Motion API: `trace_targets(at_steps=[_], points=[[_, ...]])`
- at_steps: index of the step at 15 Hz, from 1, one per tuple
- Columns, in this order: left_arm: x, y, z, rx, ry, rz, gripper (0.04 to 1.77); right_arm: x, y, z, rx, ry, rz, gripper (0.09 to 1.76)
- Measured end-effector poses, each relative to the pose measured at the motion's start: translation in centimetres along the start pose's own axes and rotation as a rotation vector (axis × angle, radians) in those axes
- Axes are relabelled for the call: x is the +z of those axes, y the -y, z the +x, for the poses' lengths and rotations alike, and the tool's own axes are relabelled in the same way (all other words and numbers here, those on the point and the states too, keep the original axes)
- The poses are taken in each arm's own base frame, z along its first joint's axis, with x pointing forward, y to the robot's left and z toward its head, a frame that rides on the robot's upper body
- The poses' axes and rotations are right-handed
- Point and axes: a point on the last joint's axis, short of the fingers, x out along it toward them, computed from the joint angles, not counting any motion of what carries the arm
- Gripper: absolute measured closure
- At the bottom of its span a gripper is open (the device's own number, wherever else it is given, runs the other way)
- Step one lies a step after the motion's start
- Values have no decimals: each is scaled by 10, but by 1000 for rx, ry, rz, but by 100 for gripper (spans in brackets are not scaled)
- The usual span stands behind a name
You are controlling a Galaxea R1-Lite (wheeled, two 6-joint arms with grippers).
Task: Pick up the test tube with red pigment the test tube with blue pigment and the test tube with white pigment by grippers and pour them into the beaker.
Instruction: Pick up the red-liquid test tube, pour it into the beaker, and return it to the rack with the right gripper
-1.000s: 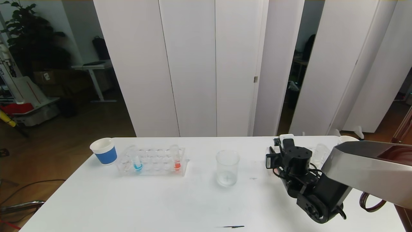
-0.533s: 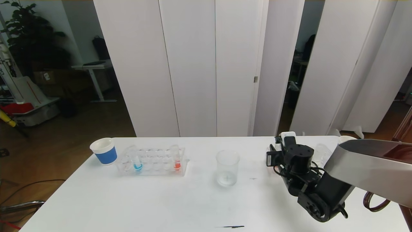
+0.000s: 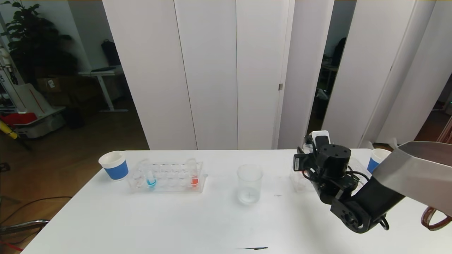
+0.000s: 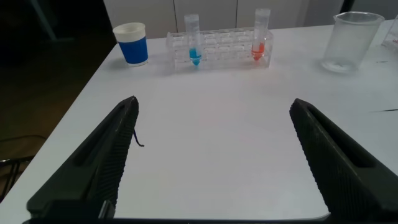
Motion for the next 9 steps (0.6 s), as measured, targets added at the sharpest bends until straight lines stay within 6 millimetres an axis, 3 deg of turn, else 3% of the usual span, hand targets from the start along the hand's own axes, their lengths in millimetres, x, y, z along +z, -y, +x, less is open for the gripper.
trace_targets(at_steps=[6,9], points=[[0,0,0,0,0,0,7,74,-1,21,-11,12,6,125],[0,0,0,1,0,0,7,112,0,32,75,47,11,125]])
